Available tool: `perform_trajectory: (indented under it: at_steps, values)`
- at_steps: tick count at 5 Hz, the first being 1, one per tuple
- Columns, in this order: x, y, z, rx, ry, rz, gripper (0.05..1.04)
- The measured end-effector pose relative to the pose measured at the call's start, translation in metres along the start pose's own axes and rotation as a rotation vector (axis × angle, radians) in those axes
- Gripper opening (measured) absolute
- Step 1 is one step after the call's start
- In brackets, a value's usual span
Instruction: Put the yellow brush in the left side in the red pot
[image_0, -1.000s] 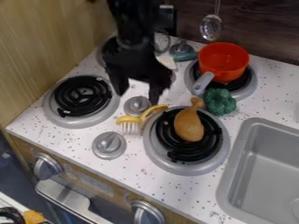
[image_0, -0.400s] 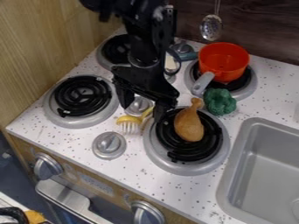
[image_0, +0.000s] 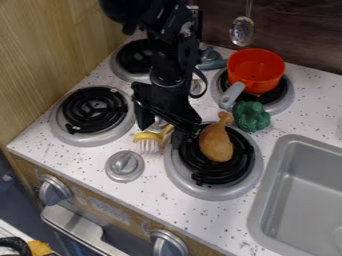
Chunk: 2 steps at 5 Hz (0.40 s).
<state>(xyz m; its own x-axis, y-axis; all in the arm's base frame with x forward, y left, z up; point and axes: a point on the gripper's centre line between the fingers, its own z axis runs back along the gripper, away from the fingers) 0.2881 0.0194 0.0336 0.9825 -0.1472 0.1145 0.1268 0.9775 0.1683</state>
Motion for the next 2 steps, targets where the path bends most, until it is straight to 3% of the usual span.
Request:
perform_trajectory:
  at_steps: [2]
  values:
    - [0.0033,0.0062,-0.0019,0.042,0.01,-0.039,0.999]
